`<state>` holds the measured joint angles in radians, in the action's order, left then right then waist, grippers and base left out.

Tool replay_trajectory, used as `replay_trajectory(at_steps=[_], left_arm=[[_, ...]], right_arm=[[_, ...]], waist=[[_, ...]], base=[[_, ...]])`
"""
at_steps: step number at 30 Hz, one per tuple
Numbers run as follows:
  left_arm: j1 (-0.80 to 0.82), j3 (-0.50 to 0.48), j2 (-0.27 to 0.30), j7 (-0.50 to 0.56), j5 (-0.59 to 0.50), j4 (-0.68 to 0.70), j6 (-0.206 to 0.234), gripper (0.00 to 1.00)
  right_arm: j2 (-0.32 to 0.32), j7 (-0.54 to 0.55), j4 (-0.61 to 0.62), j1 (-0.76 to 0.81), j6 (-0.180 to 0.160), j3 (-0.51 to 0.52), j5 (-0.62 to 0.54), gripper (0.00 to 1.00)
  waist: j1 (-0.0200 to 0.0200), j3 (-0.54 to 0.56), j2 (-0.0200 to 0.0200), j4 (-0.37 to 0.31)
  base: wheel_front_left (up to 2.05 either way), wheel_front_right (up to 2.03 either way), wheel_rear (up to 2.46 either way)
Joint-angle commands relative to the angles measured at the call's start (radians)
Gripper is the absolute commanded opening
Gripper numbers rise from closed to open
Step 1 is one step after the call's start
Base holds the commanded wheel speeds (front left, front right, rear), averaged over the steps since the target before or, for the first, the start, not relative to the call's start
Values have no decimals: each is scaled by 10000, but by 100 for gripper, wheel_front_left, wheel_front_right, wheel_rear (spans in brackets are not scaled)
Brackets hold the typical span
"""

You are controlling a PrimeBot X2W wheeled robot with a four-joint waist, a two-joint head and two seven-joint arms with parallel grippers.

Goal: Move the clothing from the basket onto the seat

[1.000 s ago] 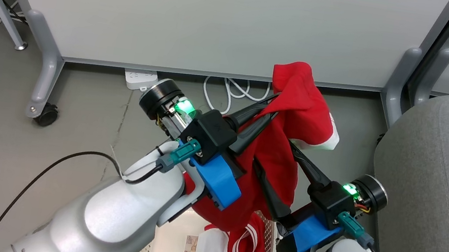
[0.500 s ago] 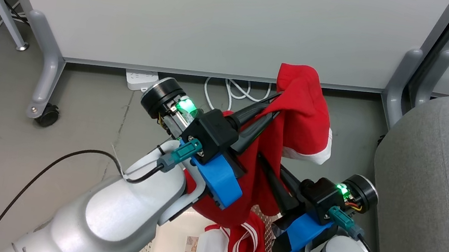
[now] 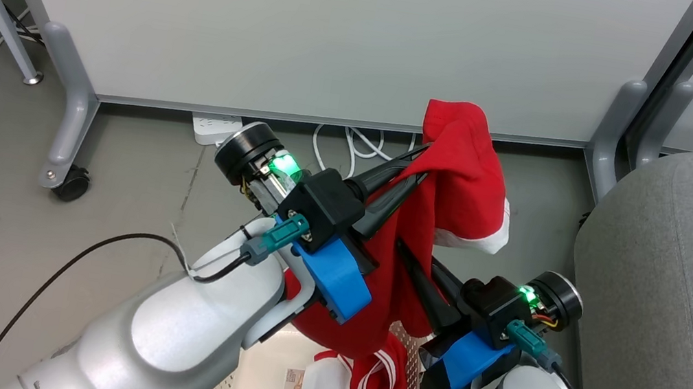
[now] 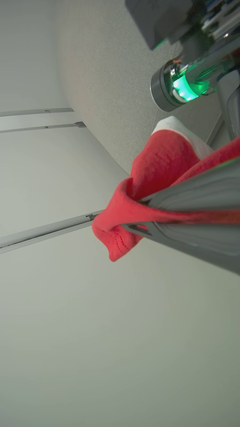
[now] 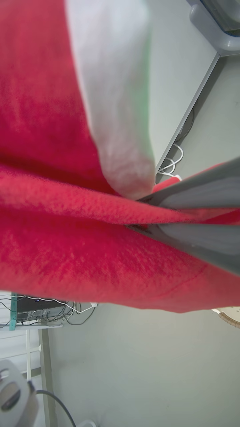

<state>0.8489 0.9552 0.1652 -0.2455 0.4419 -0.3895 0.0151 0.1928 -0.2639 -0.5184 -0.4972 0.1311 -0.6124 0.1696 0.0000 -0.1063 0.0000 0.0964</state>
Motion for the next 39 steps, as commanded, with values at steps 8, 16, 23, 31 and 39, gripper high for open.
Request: replay_trajectory(at_steps=[8, 16, 23, 31, 39], left_arm=[[39, 52, 57, -85, 53, -45, 49, 100], [21, 72, 97, -103, 40, 21, 126, 100], [83, 98, 165, -100, 43, 50, 188, 100], [183, 115, 236, -37, 97, 134, 218, 100], [350, 134, 263, -11, 67, 216, 245, 100]], right_arm=[[-21, -10, -6, 54, -7, 2, 128, 0], [-47, -10, 92, 154, -7, 114, 203, 0], [-76, -9, 168, 156, -7, 210, 239, 0], [-114, -9, 414, 84, -7, 576, 200, 0], [-177, -9, 916, 37, -7, 1445, 79, 0]], waist=[[0, 82, 0, -24], [0, 66, 0, -66], [0, -69, 0, -190], [0, -416, 0, -644], [0, -1028, 0, -1402]], base=[[0, 0, 0], [0, 0, 0], [0, 0, 0], [0, 0, 0], [0, 0, 0]])
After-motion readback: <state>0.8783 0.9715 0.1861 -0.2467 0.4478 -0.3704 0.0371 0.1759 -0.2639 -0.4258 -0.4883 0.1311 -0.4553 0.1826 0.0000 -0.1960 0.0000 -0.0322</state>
